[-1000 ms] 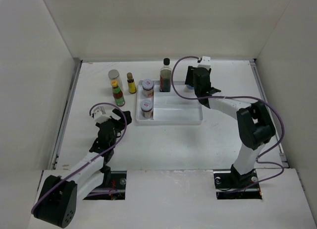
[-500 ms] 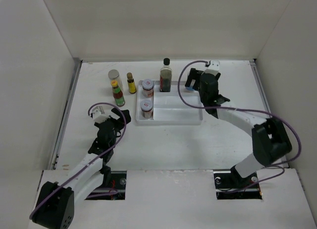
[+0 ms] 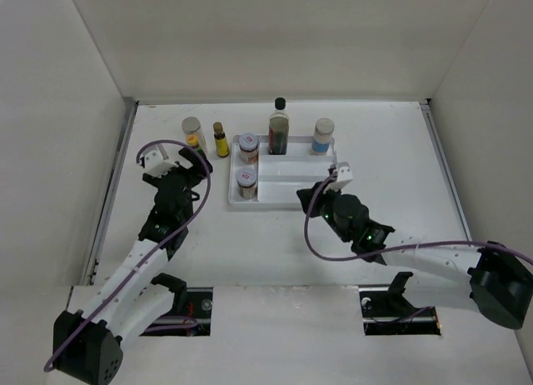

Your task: Organize the condiment bottles

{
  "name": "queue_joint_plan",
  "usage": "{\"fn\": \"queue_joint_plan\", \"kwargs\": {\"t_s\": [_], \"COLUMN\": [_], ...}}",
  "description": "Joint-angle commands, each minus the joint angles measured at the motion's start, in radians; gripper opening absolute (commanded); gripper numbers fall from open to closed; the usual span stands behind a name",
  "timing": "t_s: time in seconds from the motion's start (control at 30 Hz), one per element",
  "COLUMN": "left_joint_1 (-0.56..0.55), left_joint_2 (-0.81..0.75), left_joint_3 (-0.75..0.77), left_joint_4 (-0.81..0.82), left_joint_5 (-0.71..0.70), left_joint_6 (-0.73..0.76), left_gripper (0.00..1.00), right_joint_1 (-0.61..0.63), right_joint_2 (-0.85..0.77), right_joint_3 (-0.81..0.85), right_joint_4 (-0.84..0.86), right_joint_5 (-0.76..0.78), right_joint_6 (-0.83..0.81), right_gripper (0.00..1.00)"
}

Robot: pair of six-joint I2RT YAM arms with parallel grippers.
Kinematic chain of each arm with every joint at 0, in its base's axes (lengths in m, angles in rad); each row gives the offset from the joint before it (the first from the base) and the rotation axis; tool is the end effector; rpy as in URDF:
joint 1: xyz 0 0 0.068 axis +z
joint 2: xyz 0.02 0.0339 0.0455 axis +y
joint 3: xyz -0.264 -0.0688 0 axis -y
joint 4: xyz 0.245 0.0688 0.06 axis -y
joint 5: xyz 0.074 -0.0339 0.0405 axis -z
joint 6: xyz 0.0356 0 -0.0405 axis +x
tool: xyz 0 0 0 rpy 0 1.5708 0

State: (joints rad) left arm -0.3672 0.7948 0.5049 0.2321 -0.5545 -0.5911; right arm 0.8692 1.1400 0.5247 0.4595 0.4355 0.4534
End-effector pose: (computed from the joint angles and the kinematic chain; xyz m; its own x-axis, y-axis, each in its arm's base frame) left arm 0.1851 -0.0511 0.2834 0.0585 -0.5301 -0.8459 -0.1840 0.8271 -0.5311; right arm 0.1725 0.1808 0.2445 -0.2756 0.2892 -0.9167 -0.3369 0.8641 0.3739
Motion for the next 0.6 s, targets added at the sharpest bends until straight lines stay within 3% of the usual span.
{"fn": "queue_joint_plan", "kwargs": {"t_s": [0.0, 0.07, 0.1, 0.13, 0.33, 0.57], "left_joint_1": [0.001, 0.007, 0.011, 0.011, 0.007, 0.015], "left_joint_2": [0.069, 0.113, 0.142, 0.173, 0.305, 0.474], "left_joint_3": [0.056, 0.081, 0.102, 0.128, 0.259, 0.362], "left_joint_4": [-0.018, -0.007, -0.011, -0.025, -0.105, -0.132], "left_joint_5": [-0.054, -0.064, -0.076, -0.079, -0.128, -0.133], "left_joint_6": [0.1, 0.126, 0.137, 0.149, 0.217, 0.261], "left_gripper": [0.89, 0.61, 0.51, 0.5, 0.65, 0.65], "right_joint_1": [0.101, 0.156, 0.171, 0.181, 0.19, 0.139], "right_joint_2": [-0.025, 0.015, 0.042, 0.068, 0.106, 0.145], "right_joint_3": [-0.044, -0.074, -0.084, -0.092, -0.097, -0.1], "right_joint_4": [0.135, 0.214, 0.255, 0.287, 0.295, 0.295], "right_joint_5": [-0.131, -0.156, -0.167, -0.175, -0.273, -0.328], "right_joint_6": [0.059, 0.051, 0.05, 0.053, 0.054, 0.091], "right_gripper": [0.2, 0.26, 0.3, 0.34, 0.71, 0.76]}}
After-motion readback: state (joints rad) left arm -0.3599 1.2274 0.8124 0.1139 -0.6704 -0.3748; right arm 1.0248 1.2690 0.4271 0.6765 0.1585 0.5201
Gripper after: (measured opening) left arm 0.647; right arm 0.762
